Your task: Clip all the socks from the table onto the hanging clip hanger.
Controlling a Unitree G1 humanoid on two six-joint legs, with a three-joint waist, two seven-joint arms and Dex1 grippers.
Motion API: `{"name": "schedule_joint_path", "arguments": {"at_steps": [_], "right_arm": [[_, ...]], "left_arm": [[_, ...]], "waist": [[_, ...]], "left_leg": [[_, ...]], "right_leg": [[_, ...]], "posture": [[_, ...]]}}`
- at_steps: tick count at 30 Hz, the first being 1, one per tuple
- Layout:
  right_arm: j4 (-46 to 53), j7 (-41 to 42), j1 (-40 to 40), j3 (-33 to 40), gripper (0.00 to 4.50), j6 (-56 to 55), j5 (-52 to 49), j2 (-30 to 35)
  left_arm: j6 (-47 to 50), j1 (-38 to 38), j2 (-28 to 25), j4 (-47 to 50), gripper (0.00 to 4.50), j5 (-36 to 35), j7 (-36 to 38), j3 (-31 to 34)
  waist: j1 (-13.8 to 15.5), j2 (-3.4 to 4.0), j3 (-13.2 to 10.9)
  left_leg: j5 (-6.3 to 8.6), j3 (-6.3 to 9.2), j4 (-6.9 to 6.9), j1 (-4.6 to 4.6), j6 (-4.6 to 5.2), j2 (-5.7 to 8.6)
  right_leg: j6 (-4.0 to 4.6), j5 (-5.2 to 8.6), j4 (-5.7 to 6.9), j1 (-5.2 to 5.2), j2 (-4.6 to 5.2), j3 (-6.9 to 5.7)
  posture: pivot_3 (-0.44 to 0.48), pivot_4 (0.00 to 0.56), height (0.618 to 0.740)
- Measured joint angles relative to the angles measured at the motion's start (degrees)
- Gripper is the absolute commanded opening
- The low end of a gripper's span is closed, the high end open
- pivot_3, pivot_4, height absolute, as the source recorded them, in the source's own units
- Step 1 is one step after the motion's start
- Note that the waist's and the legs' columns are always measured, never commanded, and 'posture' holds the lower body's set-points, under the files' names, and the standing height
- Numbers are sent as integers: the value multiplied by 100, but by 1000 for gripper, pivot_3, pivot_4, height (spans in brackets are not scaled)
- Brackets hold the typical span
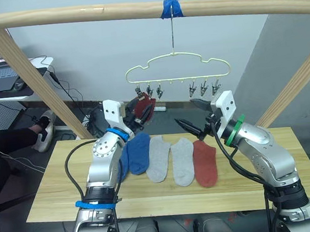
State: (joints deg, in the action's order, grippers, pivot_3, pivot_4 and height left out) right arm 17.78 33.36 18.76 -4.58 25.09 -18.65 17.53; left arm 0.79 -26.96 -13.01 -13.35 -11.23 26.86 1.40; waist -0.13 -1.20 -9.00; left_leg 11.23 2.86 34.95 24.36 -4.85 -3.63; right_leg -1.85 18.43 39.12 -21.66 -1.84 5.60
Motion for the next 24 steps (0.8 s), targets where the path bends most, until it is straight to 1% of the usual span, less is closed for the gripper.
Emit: {"name": "schedule_joint_path", "arguments": {"at_steps": [1,4,13,24], "right_arm": [[0,-10,4,0,4500,-9,0,0],[0,-45,8,0,4500,-16,0,2],[86,-103,15,-1,4500,-15,-6,16],[265,-77,102,-8,4500,-7,-46,62]], "left_arm": [[-33,-76,23,-76,2692,9,-7,1],[-176,-196,77,-221,2144,14,1,3],[-383,-336,118,-590,2144,66,14,4],[-679,-720,218,-1231,2144,127,-32,18]], "waist": [[0,0,0],[-1,-1,1],[-21,-1,1],[-53,-1,1]], "left_leg": [[0,0,1,0,0,0],[0,0,2,0,0,0],[0,0,3,-1,0,0],[-1,2,10,-1,0,1]], "right_leg": [[0,0,1,0,0,0],[0,0,1,1,0,0],[0,0,4,1,0,-1],[0,0,14,2,0,-2]], "posture": [[20,133,740],[13,131,740],[2,132,740],[-15,136,740]]}}
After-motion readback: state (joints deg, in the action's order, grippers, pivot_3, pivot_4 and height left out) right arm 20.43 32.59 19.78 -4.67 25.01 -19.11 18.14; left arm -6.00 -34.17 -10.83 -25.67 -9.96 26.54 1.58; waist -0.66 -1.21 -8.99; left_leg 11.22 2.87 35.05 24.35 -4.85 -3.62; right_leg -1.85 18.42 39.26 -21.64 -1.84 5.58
